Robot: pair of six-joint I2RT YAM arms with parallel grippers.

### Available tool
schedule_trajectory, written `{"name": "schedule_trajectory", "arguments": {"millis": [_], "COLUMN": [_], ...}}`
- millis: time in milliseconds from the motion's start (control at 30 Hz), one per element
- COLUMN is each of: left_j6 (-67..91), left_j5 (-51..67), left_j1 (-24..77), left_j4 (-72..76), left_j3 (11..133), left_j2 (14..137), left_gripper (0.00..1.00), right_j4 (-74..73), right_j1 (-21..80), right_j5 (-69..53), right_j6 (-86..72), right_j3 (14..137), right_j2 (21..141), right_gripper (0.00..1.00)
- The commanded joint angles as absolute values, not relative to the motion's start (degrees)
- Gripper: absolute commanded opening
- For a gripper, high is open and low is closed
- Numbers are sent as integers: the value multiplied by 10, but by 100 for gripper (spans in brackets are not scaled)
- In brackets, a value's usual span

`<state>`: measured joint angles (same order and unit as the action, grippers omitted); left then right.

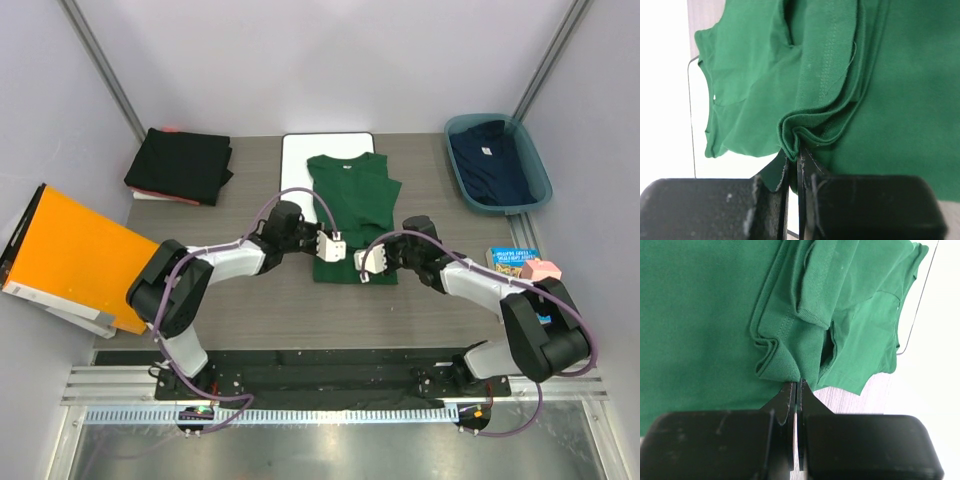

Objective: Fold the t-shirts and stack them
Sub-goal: Fold the folded rectangular tshirt in 1/3 of the way

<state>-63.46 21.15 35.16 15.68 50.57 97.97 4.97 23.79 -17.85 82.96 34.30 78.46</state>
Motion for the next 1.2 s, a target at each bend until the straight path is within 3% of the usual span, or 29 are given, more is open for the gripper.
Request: {"name": "schedule_trajectory", "arguments": {"millis": [0,167,233,267,300,333,367,400,433,467,900,1067,1167], "left_j6": [-641,-641,-635,-634,-628,-617,-613,-611,-611,-610,-589,-587,-597], "left_j5": [229,230,226,219,213,207,195,190,185,171,90,42,11], "left_j1": [343,339,338,338,338,338,337,337,337,337,338,339,340], "left_j4": [210,221,229,237,245,256,283,299,314,342,395,417,426], "left_j3": [547,562,560,558,556,548,541,535,521,517,517,529,531], "left_j2": [1004,1025,1027,1027,1027,1026,1024,1024,1024,1024,1023,1035,1035], "left_gripper": [5,6,17,28,34,47,72,74,76,84,85,85,85], "right_j4": [119,164,215,236,262,279,297,301,308,316,339,161,-26], "right_j1": [233,230,231,231,230,230,226,223,222,221,205,204,196], "right_j5": [-168,-138,-88,-64,-42,-10,-4,-3,18,29,101,58,-82], "right_j6": [809,785,765,739,727,714,700,690,687,682,643,569,540], "right_j3": [366,374,376,379,384,389,389,390,392,393,460,521,573], "right_j2": [803,835,851,869,877,885,889,891,893,895,932,911,885], "right_gripper": [1,4,27,52,60,69,82,85,86,87,88,89,89]}}
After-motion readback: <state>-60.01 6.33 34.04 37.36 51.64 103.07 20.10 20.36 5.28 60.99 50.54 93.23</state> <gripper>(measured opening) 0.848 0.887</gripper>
